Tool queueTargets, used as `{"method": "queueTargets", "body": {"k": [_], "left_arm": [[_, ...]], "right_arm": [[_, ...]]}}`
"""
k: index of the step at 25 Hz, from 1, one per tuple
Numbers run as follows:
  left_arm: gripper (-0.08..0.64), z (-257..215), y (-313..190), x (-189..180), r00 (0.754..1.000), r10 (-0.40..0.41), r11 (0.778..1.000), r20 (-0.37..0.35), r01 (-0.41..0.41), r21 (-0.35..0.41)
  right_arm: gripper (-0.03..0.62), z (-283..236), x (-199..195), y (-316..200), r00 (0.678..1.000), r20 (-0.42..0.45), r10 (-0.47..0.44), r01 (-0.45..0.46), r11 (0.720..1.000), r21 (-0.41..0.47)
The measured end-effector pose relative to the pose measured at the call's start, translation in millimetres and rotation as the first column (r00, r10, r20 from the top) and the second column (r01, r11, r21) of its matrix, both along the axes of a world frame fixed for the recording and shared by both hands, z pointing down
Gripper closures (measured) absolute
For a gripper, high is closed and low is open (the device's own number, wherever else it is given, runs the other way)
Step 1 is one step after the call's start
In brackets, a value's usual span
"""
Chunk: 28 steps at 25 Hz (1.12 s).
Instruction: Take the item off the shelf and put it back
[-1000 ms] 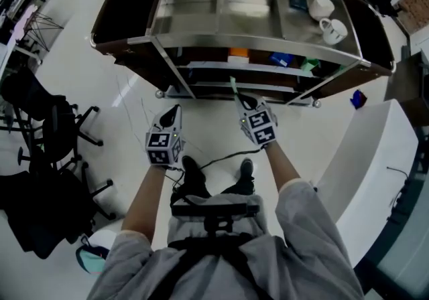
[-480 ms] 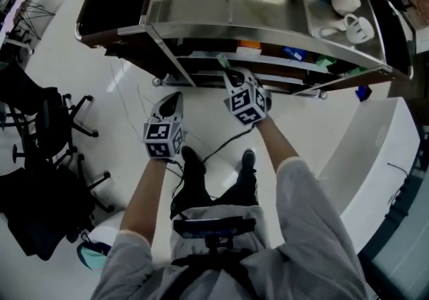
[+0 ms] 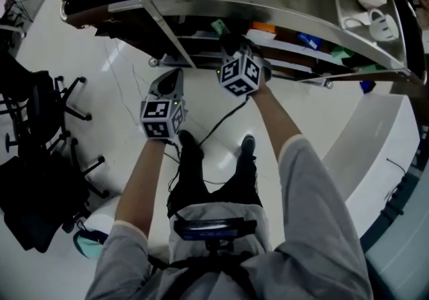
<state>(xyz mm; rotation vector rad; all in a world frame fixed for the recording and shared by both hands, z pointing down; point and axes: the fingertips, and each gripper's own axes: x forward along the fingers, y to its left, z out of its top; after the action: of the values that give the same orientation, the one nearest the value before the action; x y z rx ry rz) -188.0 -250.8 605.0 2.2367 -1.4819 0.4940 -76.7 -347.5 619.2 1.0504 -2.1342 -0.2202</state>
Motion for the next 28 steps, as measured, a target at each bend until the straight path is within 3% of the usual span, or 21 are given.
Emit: {"method": "queueTargets", "body": {"k": [10,24,28], "left_arm": [[0.555,30.4,-18.6,3.6,1.0,-0.014,1.0,-0.024,0.014,-0.022],[0.555,50.9,-12.1,-11.0,0.998,-0.037,0.998,-0.042,0.035,-0.059],[0.555,52.2,-11.8,-14.4,0.998,-0.044,0.997,-0.049,0.041,-0.062]], "right_arm": [[0.583,38.6,-26.2,-25.5,0.98,-0.187,-0.061,0.072,0.996,0.053],[0.581,65.5,-36.0,-45.4,0.957,-0.287,-0.04,0.085,0.986,0.146],[0.492,67.6,-39.8,-40.7,0.959,-0.278,-0.058,0.093,0.989,0.115]]}}
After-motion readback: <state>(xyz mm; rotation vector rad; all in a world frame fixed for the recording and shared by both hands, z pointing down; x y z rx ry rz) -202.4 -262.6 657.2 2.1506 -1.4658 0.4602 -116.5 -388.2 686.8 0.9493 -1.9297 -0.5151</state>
